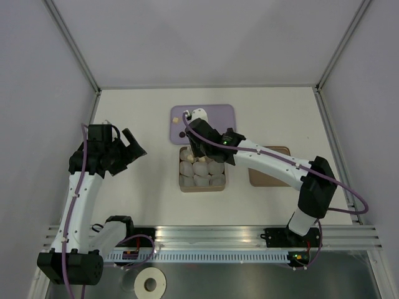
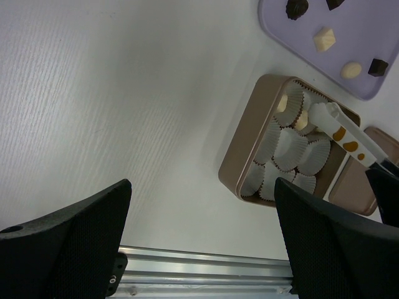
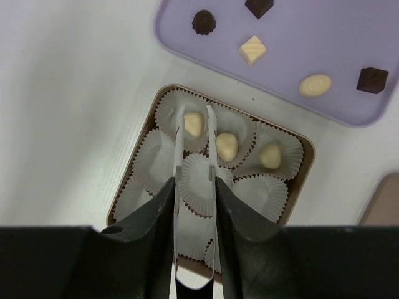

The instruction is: Pack the chocolate

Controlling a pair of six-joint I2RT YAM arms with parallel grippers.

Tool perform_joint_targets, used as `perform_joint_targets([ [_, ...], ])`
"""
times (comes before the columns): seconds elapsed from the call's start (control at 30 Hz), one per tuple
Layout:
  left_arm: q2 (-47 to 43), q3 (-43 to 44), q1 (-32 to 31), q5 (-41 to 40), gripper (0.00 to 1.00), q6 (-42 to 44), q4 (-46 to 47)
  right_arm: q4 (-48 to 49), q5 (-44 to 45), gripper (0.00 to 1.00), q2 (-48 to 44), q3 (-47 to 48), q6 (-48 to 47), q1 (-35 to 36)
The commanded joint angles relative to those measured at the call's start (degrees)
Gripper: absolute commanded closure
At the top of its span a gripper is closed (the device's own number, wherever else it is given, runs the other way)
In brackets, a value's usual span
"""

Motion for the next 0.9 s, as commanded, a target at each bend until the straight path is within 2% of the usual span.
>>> perform_joint_targets([
  [0.0,-0.7,1.6,-0.1,1.5,0.0,-1.8,0.3,-2.3,3.0,0.67,-6.1,2.3,3.4,0.4],
  [0.17,-0.1,2.2,-0.1,2.0,0.0,-2.3,-0.2,-5.2,8.6,0.67,-9.7,3.1,2.8,0.2],
  [0.3,0.6,1.7,-0.3,3.4,0.0,-3.2,0.0,-6.7,9.0,0.67,-9.3,3.9,1.5,-2.4],
  [0.57,2.4,-0.2,-2.2,4.3,0.0,-5.2,1.1,-4.2,3.4,0.67,-5.5,4.2,-5.7,-15.2],
  [0.87,7.9,1.6,-13.1,-1.3,0.0,-8.9,2.1,-0.5,-1.2,0.68,1.2,4.9,-10.8,-22.6],
])
